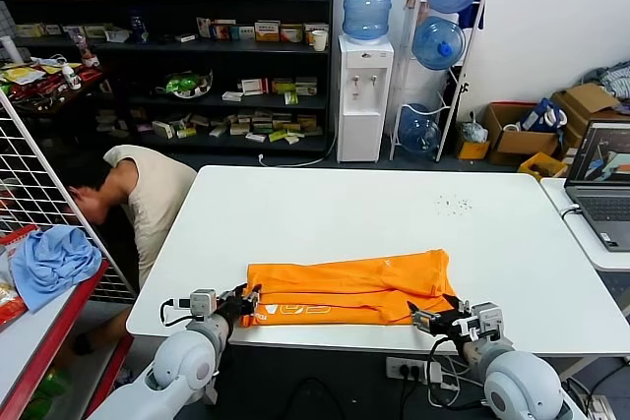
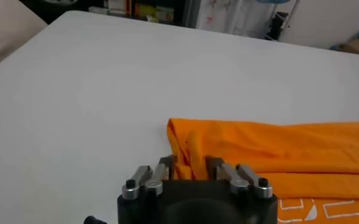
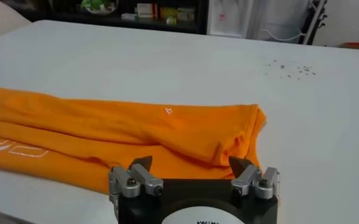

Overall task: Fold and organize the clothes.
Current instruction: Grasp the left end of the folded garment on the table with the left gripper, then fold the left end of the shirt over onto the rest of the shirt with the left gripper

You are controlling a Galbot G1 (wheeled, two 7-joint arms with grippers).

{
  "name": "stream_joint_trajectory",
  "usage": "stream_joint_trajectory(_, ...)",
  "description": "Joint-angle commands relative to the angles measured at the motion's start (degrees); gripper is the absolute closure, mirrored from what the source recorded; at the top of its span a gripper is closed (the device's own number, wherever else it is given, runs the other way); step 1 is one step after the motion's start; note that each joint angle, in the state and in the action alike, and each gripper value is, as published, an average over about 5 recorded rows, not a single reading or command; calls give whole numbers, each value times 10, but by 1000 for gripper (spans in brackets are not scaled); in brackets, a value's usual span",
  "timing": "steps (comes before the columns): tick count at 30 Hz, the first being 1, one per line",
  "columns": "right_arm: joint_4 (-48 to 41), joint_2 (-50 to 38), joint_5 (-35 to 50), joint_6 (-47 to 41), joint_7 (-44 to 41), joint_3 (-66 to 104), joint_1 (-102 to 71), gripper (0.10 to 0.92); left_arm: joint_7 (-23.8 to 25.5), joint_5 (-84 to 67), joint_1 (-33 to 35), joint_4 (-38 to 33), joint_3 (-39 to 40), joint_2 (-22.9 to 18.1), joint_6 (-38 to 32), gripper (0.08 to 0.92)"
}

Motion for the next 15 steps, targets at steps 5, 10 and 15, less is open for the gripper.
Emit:
stream_joint_trajectory(5, 10, 1, 0, 1, 2, -2, -3, 203, 8, 3, -4, 0, -2, 13, 1, 788)
stream_joint_trajectory(10, 17, 0, 1, 1, 4, 0, -3, 203, 8, 1, -12, 1, -12, 43, 2, 885)
stream_joint_trajectory(15, 24, 1, 3, 3, 5, 4, -6, 203, 3, -3, -26, 21, -32, 96, 2, 886)
